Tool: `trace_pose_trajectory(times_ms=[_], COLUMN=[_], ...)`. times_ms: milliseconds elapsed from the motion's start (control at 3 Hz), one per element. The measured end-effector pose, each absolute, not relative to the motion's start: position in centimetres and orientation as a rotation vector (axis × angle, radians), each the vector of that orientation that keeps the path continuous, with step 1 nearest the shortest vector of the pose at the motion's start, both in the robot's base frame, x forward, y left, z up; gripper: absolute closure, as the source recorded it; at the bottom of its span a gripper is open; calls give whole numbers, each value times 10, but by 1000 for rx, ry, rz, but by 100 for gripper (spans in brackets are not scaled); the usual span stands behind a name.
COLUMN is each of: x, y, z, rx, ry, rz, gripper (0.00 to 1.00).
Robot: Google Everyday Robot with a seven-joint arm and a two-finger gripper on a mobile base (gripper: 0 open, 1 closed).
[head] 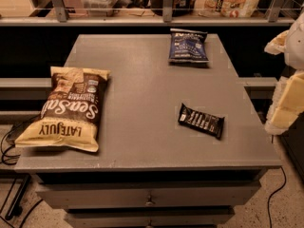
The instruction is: Move blue chip bag near brown chip bag
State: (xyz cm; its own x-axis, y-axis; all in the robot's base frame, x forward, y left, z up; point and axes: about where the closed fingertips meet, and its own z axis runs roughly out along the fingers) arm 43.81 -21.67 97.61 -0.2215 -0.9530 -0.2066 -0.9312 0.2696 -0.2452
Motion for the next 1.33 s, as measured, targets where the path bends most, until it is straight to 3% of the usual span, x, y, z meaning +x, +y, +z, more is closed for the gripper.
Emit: trace_pose_trajectory(times_ms=[667, 1333], x=[446, 513], y=[-214, -194], z=[976, 966], rx=[-1626, -1170], ry=[2207, 2128], rz=[-59, 130], gripper=[0, 0])
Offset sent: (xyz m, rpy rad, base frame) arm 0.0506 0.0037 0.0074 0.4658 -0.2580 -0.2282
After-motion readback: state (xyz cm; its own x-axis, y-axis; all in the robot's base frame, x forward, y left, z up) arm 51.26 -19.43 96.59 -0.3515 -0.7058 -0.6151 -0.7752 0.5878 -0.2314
